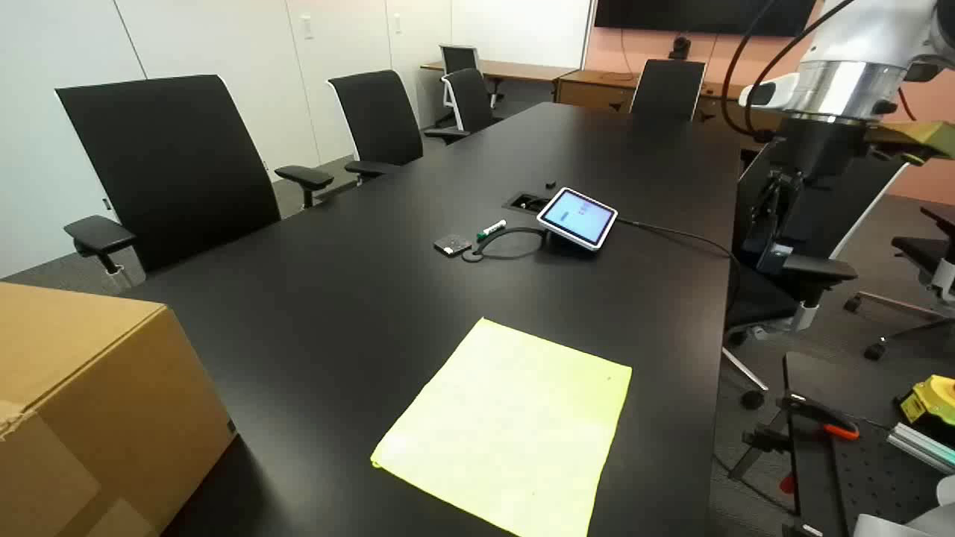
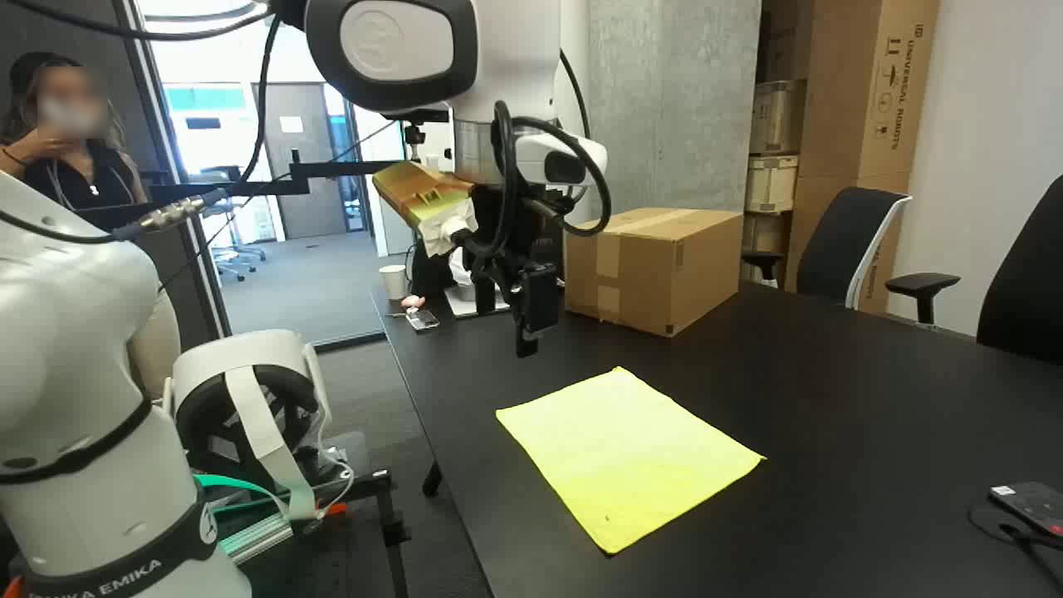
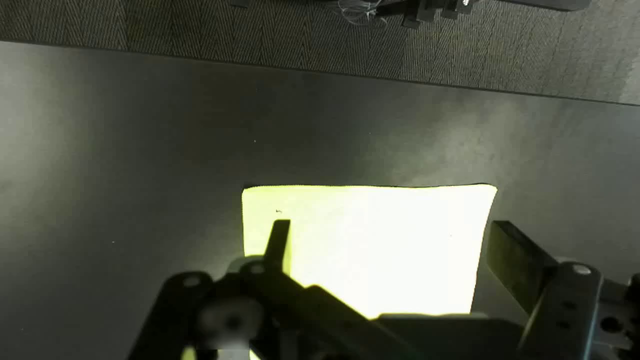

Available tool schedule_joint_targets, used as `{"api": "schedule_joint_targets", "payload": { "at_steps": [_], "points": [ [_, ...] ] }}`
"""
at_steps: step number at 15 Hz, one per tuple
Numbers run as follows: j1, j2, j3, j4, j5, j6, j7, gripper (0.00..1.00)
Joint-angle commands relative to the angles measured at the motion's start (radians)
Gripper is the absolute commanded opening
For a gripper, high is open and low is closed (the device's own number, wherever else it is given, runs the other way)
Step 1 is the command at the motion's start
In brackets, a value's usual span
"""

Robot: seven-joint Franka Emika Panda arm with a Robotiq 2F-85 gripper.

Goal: Fold the yellow towel in half

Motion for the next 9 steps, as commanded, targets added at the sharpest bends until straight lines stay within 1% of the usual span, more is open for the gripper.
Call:
{"api": "schedule_joint_targets", "payload": {
  "at_steps": [1,5,9],
  "points": [
    [-0.015,0.002,0.015,0.004,0.009,-0.003,-0.007,1.00],
    [-0.015,0.001,0.015,0.012,0.009,-0.003,-0.007,1.00],
    [0.007,0.072,0.027,0.025,0.019,0.068,-0.025,1.00]
  ]
}}
